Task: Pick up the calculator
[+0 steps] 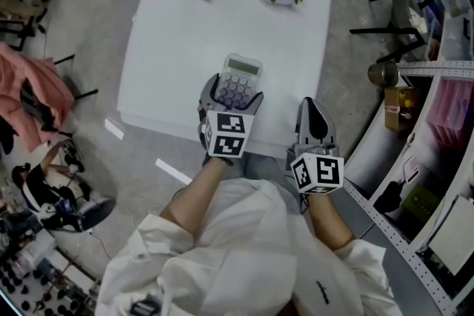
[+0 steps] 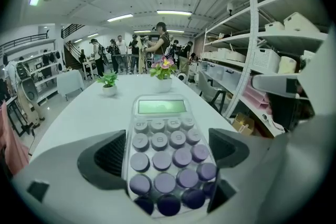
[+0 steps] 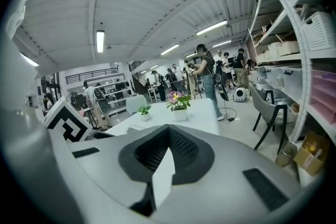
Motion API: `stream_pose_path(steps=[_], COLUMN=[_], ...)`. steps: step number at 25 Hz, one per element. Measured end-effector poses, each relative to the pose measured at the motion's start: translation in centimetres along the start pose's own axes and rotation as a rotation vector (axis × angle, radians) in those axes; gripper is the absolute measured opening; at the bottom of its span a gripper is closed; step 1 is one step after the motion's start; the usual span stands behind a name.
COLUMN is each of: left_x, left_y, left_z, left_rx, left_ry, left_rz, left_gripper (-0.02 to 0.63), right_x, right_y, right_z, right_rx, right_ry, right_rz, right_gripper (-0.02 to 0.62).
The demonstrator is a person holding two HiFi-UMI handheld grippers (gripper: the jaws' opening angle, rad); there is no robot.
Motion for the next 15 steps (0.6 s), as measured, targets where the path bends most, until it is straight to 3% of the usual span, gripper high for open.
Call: stream_pose_path(steps=[15], left_x=[6.0], left_y=[-1.5], left_z=[-7.2], left_rx=[-0.017], left_ry=[0.151], left_rz=[0.047], left_gripper=[0.492], right_x=[6.4], right_y=[-1.5], right_z=[-1.8], right_rx=[-0.016], right_ry=[0.125], right_rz=[-0.034], right_gripper=[0.017])
Point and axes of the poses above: the fingertips, and each gripper's own axes: z forward along the fingers, y to its right, x out of its top, the point moved 3 cm from there along -z, backward along the fingers, and after that the axes turned 1 degree about y, right-handed, at the moved point
